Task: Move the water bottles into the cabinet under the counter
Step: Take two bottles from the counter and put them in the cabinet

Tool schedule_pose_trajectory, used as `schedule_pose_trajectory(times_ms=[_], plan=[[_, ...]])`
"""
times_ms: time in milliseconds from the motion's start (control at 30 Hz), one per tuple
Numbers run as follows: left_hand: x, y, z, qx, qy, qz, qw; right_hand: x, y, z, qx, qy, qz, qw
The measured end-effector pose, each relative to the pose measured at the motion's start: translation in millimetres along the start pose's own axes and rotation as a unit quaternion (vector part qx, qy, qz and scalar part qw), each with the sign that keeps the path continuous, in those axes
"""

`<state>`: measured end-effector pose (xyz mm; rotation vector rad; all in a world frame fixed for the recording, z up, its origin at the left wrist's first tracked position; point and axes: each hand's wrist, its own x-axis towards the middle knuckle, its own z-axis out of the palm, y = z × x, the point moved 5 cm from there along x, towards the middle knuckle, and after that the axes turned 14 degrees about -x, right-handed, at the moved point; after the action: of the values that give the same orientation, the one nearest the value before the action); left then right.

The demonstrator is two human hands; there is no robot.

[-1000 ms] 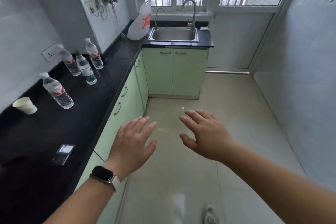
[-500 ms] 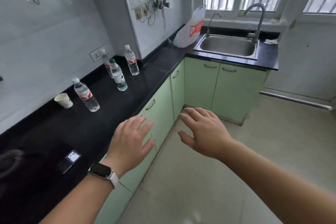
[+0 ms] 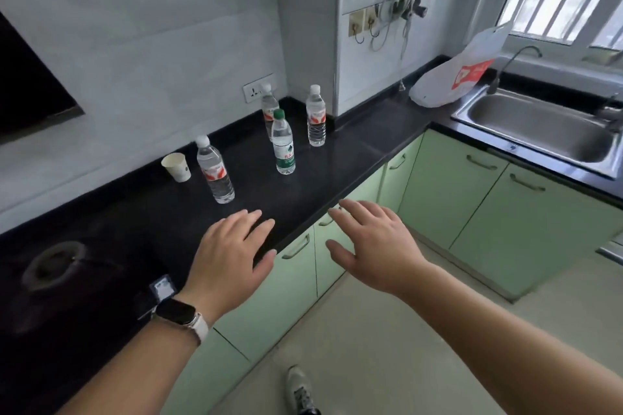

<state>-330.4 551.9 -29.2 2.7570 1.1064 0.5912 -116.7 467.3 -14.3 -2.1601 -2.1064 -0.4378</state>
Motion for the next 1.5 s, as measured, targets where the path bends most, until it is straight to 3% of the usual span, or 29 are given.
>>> schedule_pose_trajectory(times_ms=[333,633,933,1167,1300,1500], plan=[[93.8,-105.8,25.3,-0.011,-0.033,-0.018,0.999,134.4,-5.1,37.4,-0.01,-0.018,-0.009,1.0],[125.2,-173.8,38.0,-0.011,-0.03,-0.062,0.998,212.6,-8.3,76.1,0.005,-0.033,-0.023,0.999],[135.4,-217.9,58.8,-0.015,0.015,-0.201,0.979,294.1,3.5,137.2,0.068,-0.078,-0.05,0.993],[145.9,-239.9,68.0,-0.07,0.131,-0.396,0.906,363.1,34.0,168.7,0.185,-0.097,-0.019,0.978],[161.8,-243.7,78.9,-0.161,0.209,-0.493,0.829,391.0,49.9,192.7,0.257,-0.118,-0.009,0.959],[179.9,-245.0,97.1,-0.259,0.292,-0.543,0.743,416.8,52.9,228.1,0.326,-0.207,-0.032,0.922]])
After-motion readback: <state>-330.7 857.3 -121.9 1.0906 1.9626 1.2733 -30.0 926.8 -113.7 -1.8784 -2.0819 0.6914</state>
